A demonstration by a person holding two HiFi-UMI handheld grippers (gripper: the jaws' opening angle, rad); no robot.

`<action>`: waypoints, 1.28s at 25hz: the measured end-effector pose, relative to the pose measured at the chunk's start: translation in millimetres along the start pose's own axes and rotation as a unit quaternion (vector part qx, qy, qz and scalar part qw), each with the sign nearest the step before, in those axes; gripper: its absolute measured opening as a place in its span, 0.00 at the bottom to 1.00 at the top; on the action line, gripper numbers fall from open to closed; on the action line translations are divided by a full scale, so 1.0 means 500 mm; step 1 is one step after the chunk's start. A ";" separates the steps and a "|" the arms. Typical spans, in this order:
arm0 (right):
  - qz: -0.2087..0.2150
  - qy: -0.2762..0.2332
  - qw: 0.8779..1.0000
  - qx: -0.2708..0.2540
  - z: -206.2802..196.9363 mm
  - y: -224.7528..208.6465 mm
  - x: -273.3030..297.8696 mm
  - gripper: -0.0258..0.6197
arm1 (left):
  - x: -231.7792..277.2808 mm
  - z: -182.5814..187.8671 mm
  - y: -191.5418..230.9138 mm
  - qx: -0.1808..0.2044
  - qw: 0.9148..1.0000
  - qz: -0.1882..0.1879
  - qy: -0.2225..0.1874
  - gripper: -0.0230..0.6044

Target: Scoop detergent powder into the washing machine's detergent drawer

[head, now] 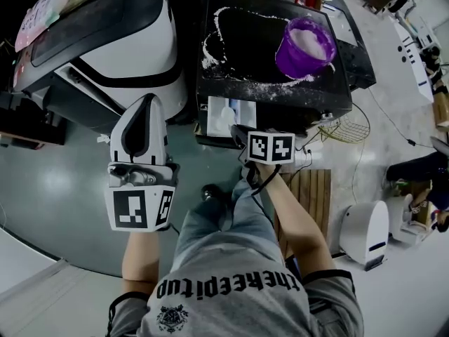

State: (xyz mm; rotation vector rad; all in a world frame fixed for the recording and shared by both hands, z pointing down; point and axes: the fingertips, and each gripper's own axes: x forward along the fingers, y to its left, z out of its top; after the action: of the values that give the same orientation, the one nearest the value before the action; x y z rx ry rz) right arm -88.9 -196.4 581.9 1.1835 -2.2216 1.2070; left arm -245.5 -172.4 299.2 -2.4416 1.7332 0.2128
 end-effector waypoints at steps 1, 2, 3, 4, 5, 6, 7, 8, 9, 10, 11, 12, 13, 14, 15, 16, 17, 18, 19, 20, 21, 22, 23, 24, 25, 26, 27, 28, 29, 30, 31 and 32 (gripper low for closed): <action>-0.009 0.005 1.000 -0.016 -0.003 -0.001 0.006 0.05 | -0.003 -0.001 0.005 0.000 1.000 0.003 0.000 0.04; -0.020 0.010 0.999 -0.032 -0.006 -0.004 0.011 0.05 | -0.005 -0.002 0.010 0.000 1.000 0.005 0.001 0.04; -0.031 0.015 0.998 -0.049 -0.008 -0.008 0.016 0.05 | -0.007 -0.003 0.014 0.000 1.000 0.008 0.001 0.04; -0.042 0.018 0.997 -0.067 -0.008 -0.009 0.021 0.05 | -0.009 -0.005 0.019 0.000 1.000 0.011 0.002 0.04; -0.049 0.021 0.995 -0.084 -0.006 -0.008 0.025 0.05 | -0.011 -0.006 0.024 0.000 1.000 0.013 0.003 0.04; -0.055 0.023 0.993 -0.101 -0.003 -0.004 0.029 0.05 | -0.012 -0.008 0.029 0.000 1.000 0.016 0.004 0.04; -0.062 0.026 0.991 -0.118 0.000 -0.001 0.033 0.05 | -0.014 -0.009 0.033 -0.001 1.000 0.018 0.004 0.04; -0.070 0.030 0.988 -0.134 0.002 0.000 0.037 0.05 | -0.015 -0.010 0.038 -0.002 1.000 0.020 0.005 0.04; -0.080 0.034 0.985 -0.150 0.004 0.000 0.040 0.05 | -0.017 -0.011 0.042 -0.002 1.000 0.021 0.005 0.04; -0.090 0.038 0.981 -0.166 0.006 -0.001 0.043 0.05 | -0.019 -0.012 0.045 -0.003 1.000 0.023 0.005 0.04; -0.101 0.042 0.977 -0.182 0.007 -0.003 0.045 0.05 | -0.020 -0.012 0.049 -0.003 1.000 0.024 0.006 0.04; -0.112 0.047 0.972 -0.200 0.008 -0.005 0.047 0.05 | -0.021 -0.012 0.052 -0.003 1.000 0.026 0.006 0.04; -0.123 0.052 0.967 -0.218 0.009 -0.007 0.049 0.05 | -0.023 -0.013 0.055 -0.004 1.000 0.027 0.006 0.04; -0.132 0.057 0.960 -0.239 0.009 -0.008 0.051 0.05 | -0.024 -0.014 0.058 -0.004 1.000 0.028 0.007 0.04; -0.141 0.062 0.953 -0.262 0.010 -0.007 0.053 0.05 | -0.025 -0.016 0.061 -0.005 1.000 0.029 0.007 0.04; -0.147 0.068 0.944 -0.287 0.010 -0.005 0.056 0.05 | -0.025 -0.016 0.064 -0.005 1.000 0.030 0.008 0.04; -0.153 0.074 0.935 -0.312 0.010 -0.002 0.059 0.05 | -0.025 -0.017 0.066 -0.005 0.999 0.030 0.008 0.04; -0.160 0.081 0.924 -0.338 0.010 -0.001 0.062 0.05 | -0.026 -0.018 0.069 -0.006 0.999 0.031 0.007 0.04; -0.168 0.088 0.913 -0.362 0.009 0.000 0.064 0.05 | -0.026 -0.018 0.071 -0.006 0.999 0.031 0.007 0.04; -0.176 0.094 0.901 -0.385 0.007 -0.001 0.067 0.05 | -0.026 -0.018 0.073 -0.007 0.999 0.031 0.007 0.04; -0.184 0.100 0.889 -0.406 0.006 -0.002 0.069 0.05 | -0.026 -0.019 0.075 -0.007 0.999 0.032 0.007 0.04; -0.191 0.106 0.878 -0.426 0.004 -0.003 0.071 0.05 | -0.026 -0.019 0.077 -0.007 0.999 0.032 0.007 0.04; -0.197 0.111 0.866 -0.446 0.002 -0.004 0.073 0.05 | -0.026 -0.020 0.080 -0.008 0.999 0.033 0.007 0.04; -0.203 0.116 0.854 -0.464 0.001 -0.005 0.075 0.05 | -0.026 -0.020 0.082 -0.008 0.999 0.033 0.007 0.04; -0.208 0.120 0.842 -0.483 -0.001 -0.005 0.076 0.05 | -0.026 -0.020 0.084 -0.009 0.999 0.034 0.007 0.04; -0.213 0.123 0.830 -0.500 -0.002 -0.005 0.077 0.05 | -0.027 -0.020 0.086 -0.009 0.999 0.035 0.007 0.04; -0.217 0.126 0.819 -0.517 -0.004 -0.005 0.078 0.05 | -0.027 -0.021 0.088 -0.010 0.999 0.036 0.007 0.04; -0.221 0.128 0.807 -0.532 -0.006 -0.005 0.079 0.05 | -0.027 -0.021 0.090 -0.010 0.999 0.036 0.007 0.04; -0.225 0.130 0.796 -0.547 -0.008 -0.006 0.080 0.05 | -0.027 -0.022 0.091 -0.011 0.999 0.036 0.007 0.04; -0.229 0.132 0.785 -0.561 -0.009 -0.007 0.080 0.05 | -0.028 -0.022 0.091 -0.011 0.999 0.036 0.007 0.04; -0.232 0.133 0.775 -0.573 -0.010 -0.008 0.081 0.05 | -0.028 -0.023 0.092 -0.011 0.999 0.036 0.007 0.04; -0.236 0.134 0.765 -0.584 -0.011 -0.008 0.080 0.05 | -0.029 -0.023 0.092 -0.012 0.999 0.036 0.006 0.04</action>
State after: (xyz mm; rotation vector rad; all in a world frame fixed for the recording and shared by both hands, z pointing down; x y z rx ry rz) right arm -109.9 -213.3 612.1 0.8068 -1.6967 -0.2747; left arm -293.2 -176.4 311.8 -2.4043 1.8357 0.2282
